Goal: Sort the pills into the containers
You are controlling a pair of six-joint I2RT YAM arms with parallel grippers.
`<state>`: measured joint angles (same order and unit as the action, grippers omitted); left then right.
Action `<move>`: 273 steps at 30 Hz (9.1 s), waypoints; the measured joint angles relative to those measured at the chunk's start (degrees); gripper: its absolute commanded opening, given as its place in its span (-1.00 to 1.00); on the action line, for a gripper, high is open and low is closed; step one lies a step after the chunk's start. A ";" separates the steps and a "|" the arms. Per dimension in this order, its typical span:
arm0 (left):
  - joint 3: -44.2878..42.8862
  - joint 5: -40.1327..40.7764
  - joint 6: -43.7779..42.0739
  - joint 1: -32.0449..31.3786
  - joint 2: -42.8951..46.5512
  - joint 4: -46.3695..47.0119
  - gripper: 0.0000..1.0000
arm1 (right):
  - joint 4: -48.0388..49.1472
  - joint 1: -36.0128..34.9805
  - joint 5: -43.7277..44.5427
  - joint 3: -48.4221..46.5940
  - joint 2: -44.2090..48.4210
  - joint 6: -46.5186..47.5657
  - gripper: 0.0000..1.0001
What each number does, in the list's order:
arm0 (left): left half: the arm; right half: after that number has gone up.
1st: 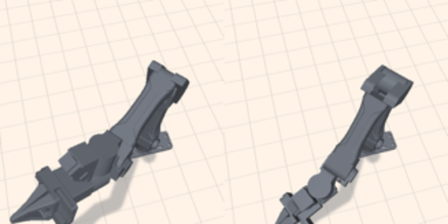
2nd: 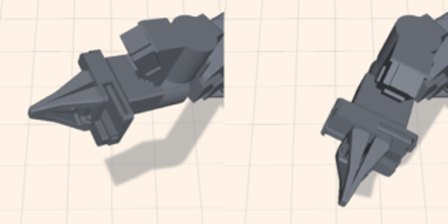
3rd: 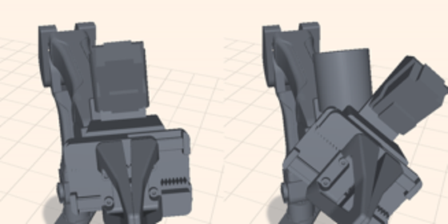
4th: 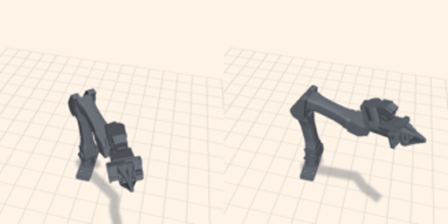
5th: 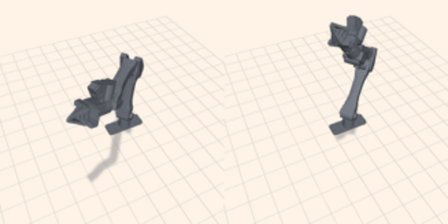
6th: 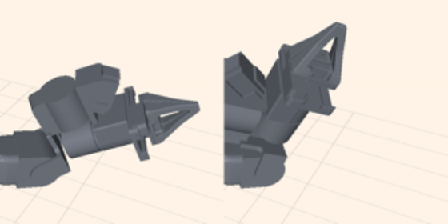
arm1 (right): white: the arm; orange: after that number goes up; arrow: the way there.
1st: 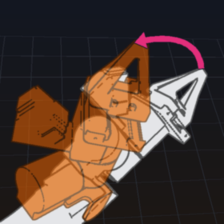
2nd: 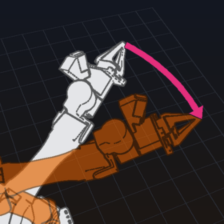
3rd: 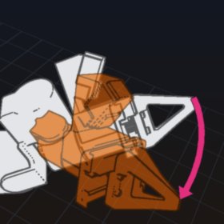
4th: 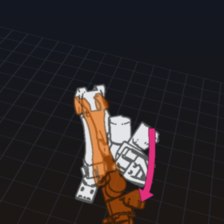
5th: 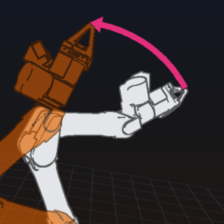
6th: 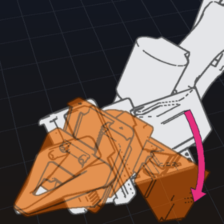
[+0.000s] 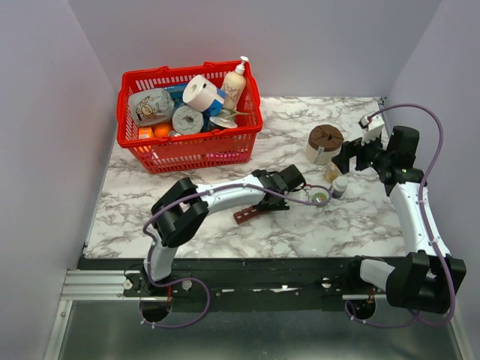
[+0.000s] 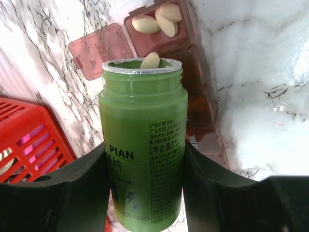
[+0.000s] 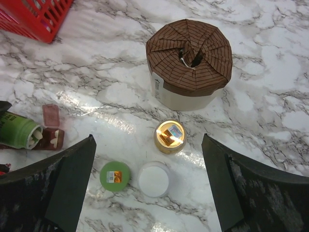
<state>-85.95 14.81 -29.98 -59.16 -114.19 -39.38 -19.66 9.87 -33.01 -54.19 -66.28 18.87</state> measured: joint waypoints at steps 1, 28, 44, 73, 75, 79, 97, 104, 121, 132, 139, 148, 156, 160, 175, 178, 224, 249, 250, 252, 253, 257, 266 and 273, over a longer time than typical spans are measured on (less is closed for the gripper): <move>1.05 -0.28 0.11 0.22 0.74 0.90 -1.00 | 0.00 0.00 -0.17 0.00 -0.02 0.00 1.00; 60.43 -20.83 19.89 5.60 42.62 72.02 -1.00 | -2.95 0.00 -17.68 2.40 0.28 11.54 0.99; 68.08 -35.19 32.28 5.84 59.21 97.00 -1.00 | -45.48 -1.44 -25.46 -6.45 -8.44 76.94 0.99; 74.47 -39.47 29.70 5.90 69.09 83.52 -1.00 | -24.11 -22.73 14.91 -1.33 -24.87 65.90 0.84; 74.47 -39.34 29.70 5.90 69.18 83.25 -1.00 | -23.41 -22.95 16.65 -0.81 -25.81 65.33 0.77; 74.47 -39.17 29.70 5.90 69.64 83.06 -1.00 | -23.10 -23.06 18.16 -0.70 -27.06 63.82 0.61; 73.57 -41.35 29.77 5.92 65.64 80.48 -1.00 | -38.32 -23.87 0.15 -11.58 -19.06 56.94 -0.49; 68.15 -44.87 29.81 5.95 60.39 78.16 -1.00 | -46.07 -35.45 -16.81 -24.37 -6.34 50.40 -0.49; 63.87 -47.58 32.94 5.95 57.70 72.74 -1.00 | -49.33 -51.87 -18.49 -30.69 -9.53 44.52 -0.50; 63.87 -47.84 34.56 6.23 57.59 70.82 -1.00 | -49.44 -54.14 -13.25 -30.71 -10.12 44.15 -0.50; 63.89 -48.35 34.77 6.27 57.72 71.12 -1.00 | -49.29 -54.31 -9.14 -30.73 -10.12 43.98 -0.50; 63.87 -48.50 34.77 6.27 57.72 71.41 -1.00 | -49.09 -54.34 -8.04 -31.04 -10.12 43.82 -0.50; 63.32 -48.52 34.77 6.27 57.13 71.17 -1.00 | -49.20 -54.93 -10.38 -31.04 -10.12 43.65 -0.50; 62.75 -48.70 34.80 6.49 56.83 71.49 -1.00 | -49.24 -55.65 -11.23 -31.04 -10.21 43.65 -0.50; 63.01 -51.49 38.75 8.44 57.42 70.90 -1.00 | -45.81 -57.02 -9.05 -29.14 -10.14 43.21 -0.46; 63.34 -51.74 39.71 8.98 58.95 70.51 -1.00 | -44.41 -57.02 -9.92 -29.16 -10.14 41.00 -0.47; 55.47 -47.30 25.81 9.73 61.18 60.35 -1.00 | -49.20 -46.82 -22.67 -38.40 -10.49 48.00 0.99; 53.31 -57.55 30.80 11.89 57.53 56.46 -1.00 | -48.57 -52.59 -21.20 -30.29 -11.37 55.06 0.13; 53.53 -56.89 31.08 11.89 57.75 56.48 -1.00 | -47.10 -52.59 -20.96 -29.88 -11.21 53.29 0.12; 54.05 -54.82 31.58 11.82 58.58 56.48 -1.00 | -43.60 -52.63 -20.13 -29.00 -10.93 48.35 -0.12; 54.40 -53.31 31.85 11.78 59.14 56.50 -1.00 | -41.81 -52.63 -19.65 -28.63 -10.86 45.16 -0.14; 55.58 -46.18 31.85 10.88 60.76 57.37 -1.00 | -35.91 -52.61 -16.48 -28.06 -10.91 32.59 -0.21; 55.15 -23.45 28.63 6.49 55.98 61.61 -1.00 | -23.82 -51.74 -6.40 -27.15 -12.94 6.34 -0.22; 53.79 -14.29 27.39 5.73 51.28 63.47 -1.00 | -19.82 -49.75 -1.36 -27.17 -15.50 -4.79 0.55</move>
<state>-32.16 0.51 -2.59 -53.43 -62.92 24.10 -39.48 -39.88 -34.37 -81.36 -81.78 14.09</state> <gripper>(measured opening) 0.598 0.595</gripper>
